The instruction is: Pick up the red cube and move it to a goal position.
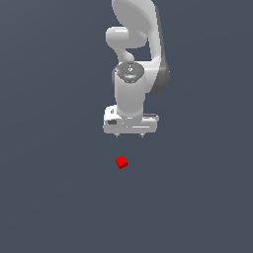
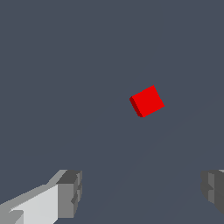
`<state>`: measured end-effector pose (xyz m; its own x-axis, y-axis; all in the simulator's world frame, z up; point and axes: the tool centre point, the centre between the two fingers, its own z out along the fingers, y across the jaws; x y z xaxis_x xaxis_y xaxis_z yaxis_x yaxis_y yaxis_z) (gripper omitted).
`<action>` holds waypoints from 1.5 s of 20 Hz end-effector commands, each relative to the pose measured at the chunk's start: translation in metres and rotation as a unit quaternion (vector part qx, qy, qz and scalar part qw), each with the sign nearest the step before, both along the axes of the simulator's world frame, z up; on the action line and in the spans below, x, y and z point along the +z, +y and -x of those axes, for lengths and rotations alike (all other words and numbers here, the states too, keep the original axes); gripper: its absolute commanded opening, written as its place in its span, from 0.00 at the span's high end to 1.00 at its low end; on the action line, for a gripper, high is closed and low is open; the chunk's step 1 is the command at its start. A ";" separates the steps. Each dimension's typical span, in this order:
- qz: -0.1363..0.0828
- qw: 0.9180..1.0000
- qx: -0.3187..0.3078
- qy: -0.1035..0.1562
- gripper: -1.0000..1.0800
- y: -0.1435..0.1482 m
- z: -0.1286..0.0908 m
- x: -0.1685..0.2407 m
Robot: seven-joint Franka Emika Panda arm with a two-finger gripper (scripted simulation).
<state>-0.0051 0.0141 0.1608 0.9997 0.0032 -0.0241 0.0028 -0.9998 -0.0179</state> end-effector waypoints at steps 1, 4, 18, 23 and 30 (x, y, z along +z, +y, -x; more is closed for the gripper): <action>0.000 1.000 0.000 0.000 0.04 0.000 0.000 0.000; 0.000 1.000 0.003 0.000 0.04 -0.001 0.000 -0.002; 0.002 0.996 0.093 -0.005 0.04 -0.018 -0.019 -0.054; 0.003 0.988 0.152 -0.009 0.04 -0.028 -0.034 -0.089; 0.005 0.977 0.214 -0.012 0.04 -0.036 -0.051 -0.125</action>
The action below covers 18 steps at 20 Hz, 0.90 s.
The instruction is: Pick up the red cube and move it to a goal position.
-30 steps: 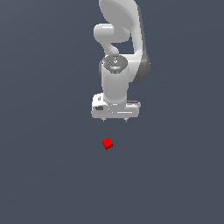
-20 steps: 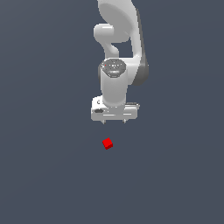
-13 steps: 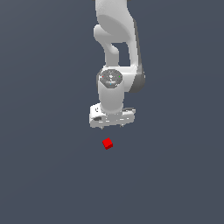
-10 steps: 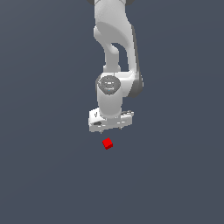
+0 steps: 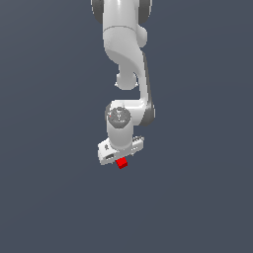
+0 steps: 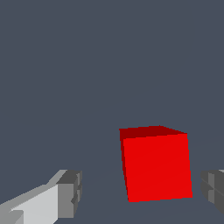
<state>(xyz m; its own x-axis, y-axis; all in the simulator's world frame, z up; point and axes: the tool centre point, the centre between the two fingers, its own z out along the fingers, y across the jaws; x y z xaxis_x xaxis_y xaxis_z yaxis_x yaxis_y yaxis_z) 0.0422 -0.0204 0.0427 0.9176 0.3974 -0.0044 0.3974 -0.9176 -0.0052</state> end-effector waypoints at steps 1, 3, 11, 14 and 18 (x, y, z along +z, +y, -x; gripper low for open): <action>0.000 1.000 0.019 -0.002 0.04 -0.002 -0.006 -0.010; 0.001 1.000 0.029 -0.002 0.04 -0.003 -0.009 -0.016; 0.001 0.999 0.043 -0.003 1.00 -0.003 -0.014 -0.023; 0.001 0.999 0.043 -0.003 1.00 -0.003 -0.014 -0.023; 0.001 0.999 0.043 -0.003 1.00 -0.003 -0.014 -0.023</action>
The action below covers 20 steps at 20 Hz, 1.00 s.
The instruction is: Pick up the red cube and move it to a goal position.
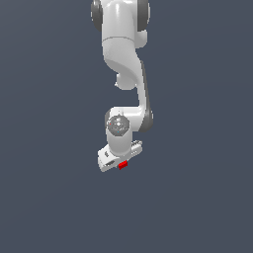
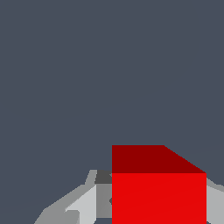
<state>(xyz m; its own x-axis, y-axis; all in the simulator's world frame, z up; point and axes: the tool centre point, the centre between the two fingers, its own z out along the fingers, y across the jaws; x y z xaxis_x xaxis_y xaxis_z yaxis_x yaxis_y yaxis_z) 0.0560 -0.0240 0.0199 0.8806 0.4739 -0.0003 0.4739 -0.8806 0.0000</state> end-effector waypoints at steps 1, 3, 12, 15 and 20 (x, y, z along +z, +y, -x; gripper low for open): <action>0.000 1.000 0.000 0.000 1.00 0.000 0.000 0.000; 0.000 1.000 0.000 0.000 1.00 0.000 0.000 0.000; 0.000 1.000 0.000 0.000 1.00 0.007 0.009 0.012; 0.000 1.000 0.000 0.000 1.00 0.013 0.016 0.022; 0.000 1.000 0.000 0.000 1.00 0.026 0.034 0.046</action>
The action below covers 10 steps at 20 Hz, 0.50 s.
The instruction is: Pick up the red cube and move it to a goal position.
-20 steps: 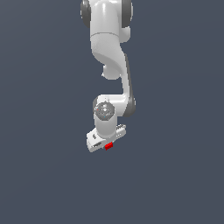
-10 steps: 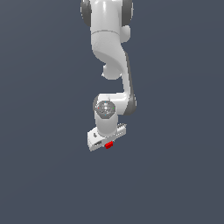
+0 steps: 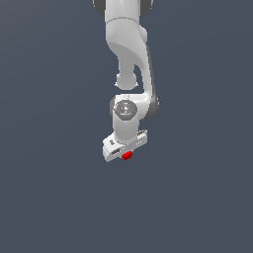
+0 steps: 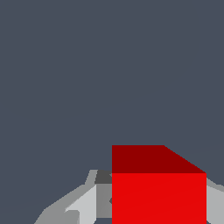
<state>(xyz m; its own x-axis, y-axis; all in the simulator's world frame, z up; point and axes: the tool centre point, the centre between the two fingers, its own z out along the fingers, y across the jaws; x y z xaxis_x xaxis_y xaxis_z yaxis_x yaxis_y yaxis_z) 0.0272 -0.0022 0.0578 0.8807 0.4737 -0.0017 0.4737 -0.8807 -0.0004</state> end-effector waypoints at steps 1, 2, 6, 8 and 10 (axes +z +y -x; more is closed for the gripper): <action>0.000 1.000 0.000 -0.001 1.00 0.008 0.010 0.014; 0.000 1.000 0.000 -0.001 1.00 0.012 0.014 0.021; 0.000 1.000 0.000 -0.001 1.00 0.028 0.035 0.049; 0.001 1.000 0.000 -0.001 1.00 0.036 0.045 0.064; 0.001 1.000 0.000 -0.001 1.00 0.045 0.055 0.078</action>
<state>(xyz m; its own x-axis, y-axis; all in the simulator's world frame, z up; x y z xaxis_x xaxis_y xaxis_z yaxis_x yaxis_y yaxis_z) -0.0200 0.0361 0.1246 0.8803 0.4744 -0.0016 0.4744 -0.8803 0.0008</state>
